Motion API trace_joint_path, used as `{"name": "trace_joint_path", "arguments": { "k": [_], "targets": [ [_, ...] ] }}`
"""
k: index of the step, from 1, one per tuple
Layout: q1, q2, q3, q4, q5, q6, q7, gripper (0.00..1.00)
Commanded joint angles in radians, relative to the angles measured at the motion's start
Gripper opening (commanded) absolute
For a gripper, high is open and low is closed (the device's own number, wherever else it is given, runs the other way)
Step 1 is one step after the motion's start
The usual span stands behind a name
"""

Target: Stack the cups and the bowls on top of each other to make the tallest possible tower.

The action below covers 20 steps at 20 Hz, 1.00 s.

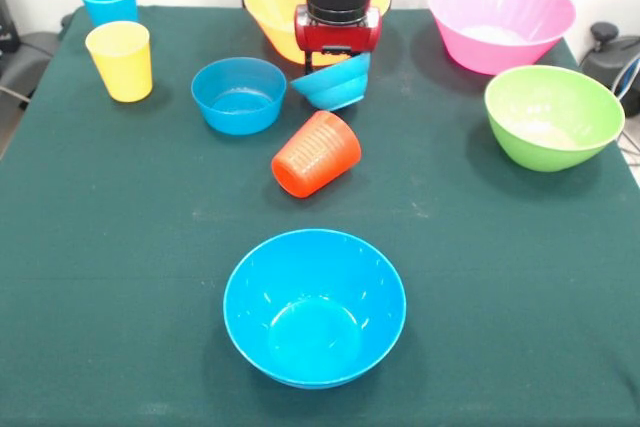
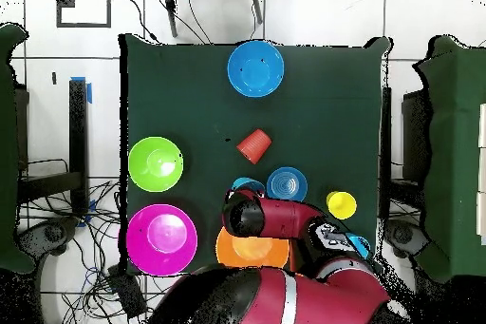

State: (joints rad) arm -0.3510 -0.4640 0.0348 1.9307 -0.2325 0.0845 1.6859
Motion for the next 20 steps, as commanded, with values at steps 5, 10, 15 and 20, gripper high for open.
{"name": "trace_joint_path", "arguments": {
  "k": [5, 10, 15, 20],
  "targets": [
    [0.042, 0.074, 0.078, -0.018, -0.05, -0.115, 0.121, 1.0],
    [0.05, 0.077, 0.071, -0.017, -0.052, -0.12, 0.123, 1.0],
    [0.039, 0.043, 0.081, 0.018, -0.034, -0.065, 0.126, 1.0],
    [0.034, -0.028, 0.094, 0.053, 0.013, 0.079, 0.118, 1.0]
  ]
}}
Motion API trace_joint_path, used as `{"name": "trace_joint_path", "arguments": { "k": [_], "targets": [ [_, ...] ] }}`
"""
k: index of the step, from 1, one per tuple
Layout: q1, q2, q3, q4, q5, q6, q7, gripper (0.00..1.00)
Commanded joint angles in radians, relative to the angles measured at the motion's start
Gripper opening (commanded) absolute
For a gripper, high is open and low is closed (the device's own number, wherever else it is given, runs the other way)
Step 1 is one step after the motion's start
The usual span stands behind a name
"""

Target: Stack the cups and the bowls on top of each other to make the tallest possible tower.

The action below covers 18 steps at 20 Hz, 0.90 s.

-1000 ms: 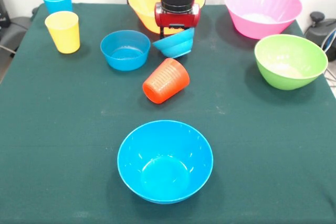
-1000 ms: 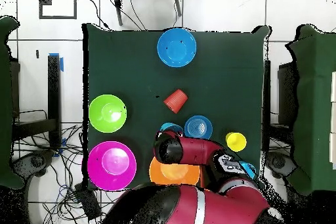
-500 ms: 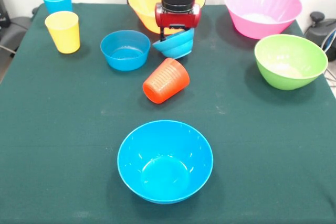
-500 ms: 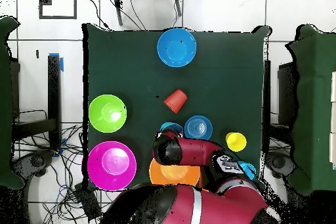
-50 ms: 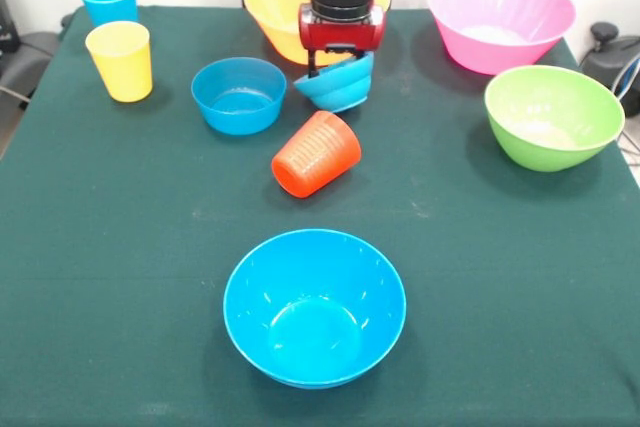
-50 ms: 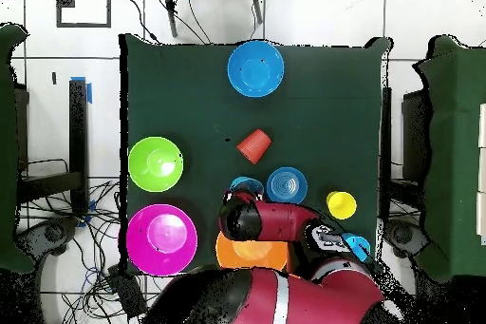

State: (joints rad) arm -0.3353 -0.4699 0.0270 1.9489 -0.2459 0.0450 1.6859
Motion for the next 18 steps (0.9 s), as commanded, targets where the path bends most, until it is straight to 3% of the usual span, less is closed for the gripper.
{"name": "trace_joint_path", "arguments": {
  "k": [1, 6, 9, 14, 18],
  "targets": [
    [0.022, -0.023, 0.099, 0.035, 0.031, 0.131, 0.118, 1.0],
    [0.042, -0.018, 0.085, 0.045, 0.039, 0.112, 0.146, 1.0],
    [0.051, 0.025, 0.065, 0.04, 0.05, 0.059, 0.18, 1.0],
    [0.071, 0.022, 0.06, 0.028, 0.065, 0.074, 0.183, 1.0],
    [0.085, 0.073, 0.062, 0.021, 0.038, -0.055, 0.195, 1.0]
  ]
}}
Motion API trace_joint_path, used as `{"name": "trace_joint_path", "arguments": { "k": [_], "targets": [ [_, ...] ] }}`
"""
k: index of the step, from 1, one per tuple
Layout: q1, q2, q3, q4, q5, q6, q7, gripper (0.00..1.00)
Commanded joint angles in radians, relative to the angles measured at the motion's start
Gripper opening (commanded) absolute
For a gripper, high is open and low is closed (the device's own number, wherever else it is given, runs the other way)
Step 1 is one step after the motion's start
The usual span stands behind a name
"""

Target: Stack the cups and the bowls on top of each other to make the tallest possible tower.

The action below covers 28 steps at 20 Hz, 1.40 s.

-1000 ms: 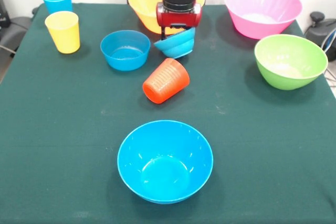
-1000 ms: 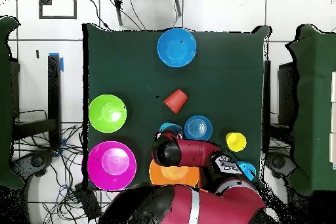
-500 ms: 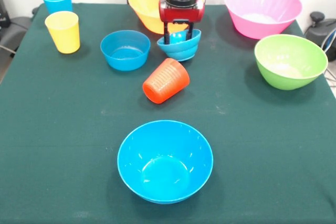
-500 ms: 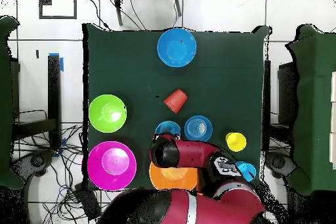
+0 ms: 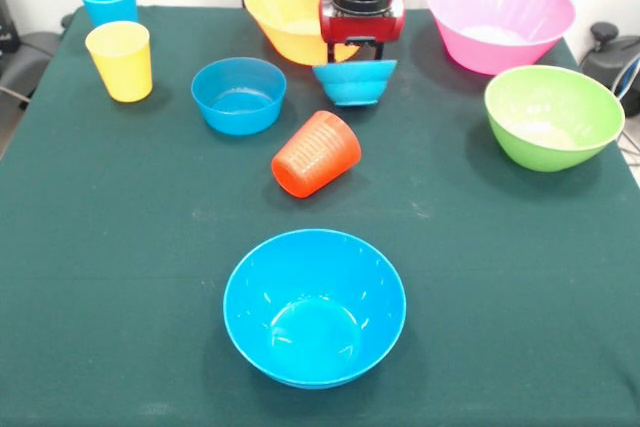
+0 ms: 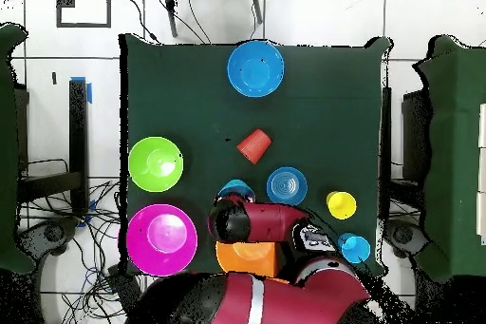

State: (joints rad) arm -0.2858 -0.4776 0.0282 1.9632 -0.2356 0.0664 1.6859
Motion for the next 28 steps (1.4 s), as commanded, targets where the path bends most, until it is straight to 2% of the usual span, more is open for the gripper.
{"name": "trace_joint_path", "arguments": {
  "k": [1, 5, 8, 12, 17, 20, 23, 25, 28],
  "targets": [
    [0.04, 0.096, 0.055, 0.001, 0.024, -0.097, 0.197, 1.0],
    [0.044, 0.108, 0.048, -0.006, 0.031, -0.11, 0.199, 1.0],
    [0.032, 0.071, 0.064, 0.008, 0.047, -0.051, 0.19, 1.0],
    [-0.009, -0.024, 0.108, 0.053, 0.086, 0.085, 0.177, 1.0],
    [-0.075, -0.114, 0.194, 0.114, 0.153, 0.204, 0.172, 1.0],
    [-0.127, -0.131, 0.248, 0.151, 0.179, 0.215, 0.165, 1.0],
    [-0.153, -0.186, 0.286, 0.179, 0.199, 0.276, 0.136, 1.0],
    [-0.168, -0.201, 0.314, 0.196, 0.194, 0.253, 0.123, 1.0],
    [-0.156, -0.203, 0.307, 0.186, 0.162, 0.232, 0.101, 1.0]
  ]
}}
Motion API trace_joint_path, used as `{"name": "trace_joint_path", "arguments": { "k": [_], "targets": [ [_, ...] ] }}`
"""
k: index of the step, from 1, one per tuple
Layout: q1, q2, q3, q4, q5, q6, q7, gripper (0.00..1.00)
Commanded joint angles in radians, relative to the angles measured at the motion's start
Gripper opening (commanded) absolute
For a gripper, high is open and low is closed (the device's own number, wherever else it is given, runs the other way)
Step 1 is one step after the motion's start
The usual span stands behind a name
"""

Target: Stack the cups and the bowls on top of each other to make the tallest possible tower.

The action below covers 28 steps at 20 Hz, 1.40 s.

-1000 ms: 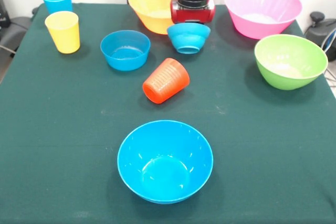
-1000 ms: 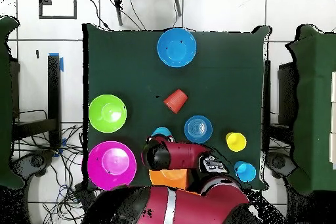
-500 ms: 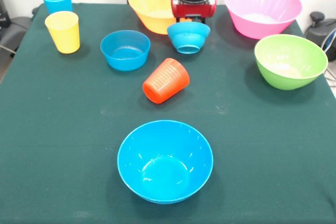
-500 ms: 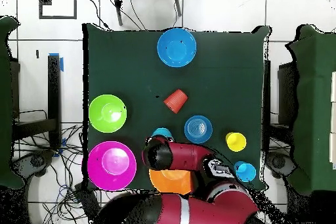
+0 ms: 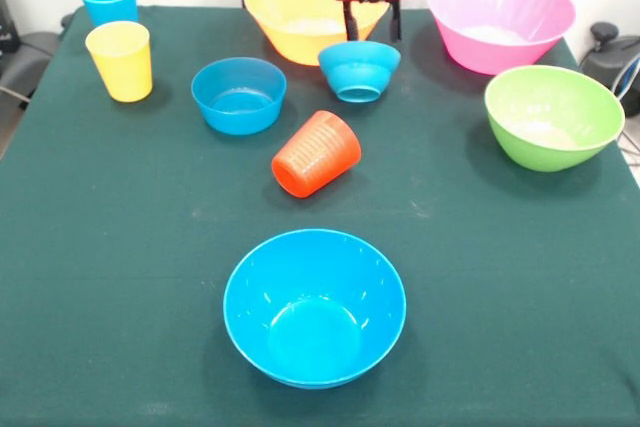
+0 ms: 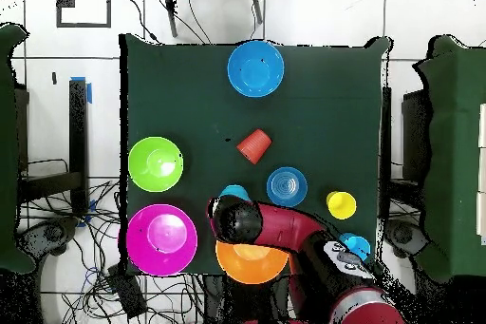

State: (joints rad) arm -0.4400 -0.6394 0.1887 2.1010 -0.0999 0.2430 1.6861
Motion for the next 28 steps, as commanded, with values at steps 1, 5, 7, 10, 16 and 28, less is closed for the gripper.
{"name": "trace_joint_path", "arguments": {
  "k": [1, 5, 7, 10, 16, 28],
  "targets": [
    [-0.006, -0.032, 0.144, 0.046, 0.01, 0.041, 0.092, 1.0],
    [-0.016, 0.002, 0.141, 0.022, -0.006, 0.028, 0.081, 1.0],
    [-0.017, 0.023, 0.138, 0.012, -0.008, 0.011, 0.085, 1.0],
    [-0.011, 0.045, 0.13, 0.004, -0.011, -0.012, 0.096, 1.0],
    [0.0, 0.095, 0.118, -0.079, 0.01, 0.013, 0.093, 1.0],
    [-0.029, 0.079, 0.167, -0.063, 0.021, -0.033, 0.118, 1.0]
  ]
}}
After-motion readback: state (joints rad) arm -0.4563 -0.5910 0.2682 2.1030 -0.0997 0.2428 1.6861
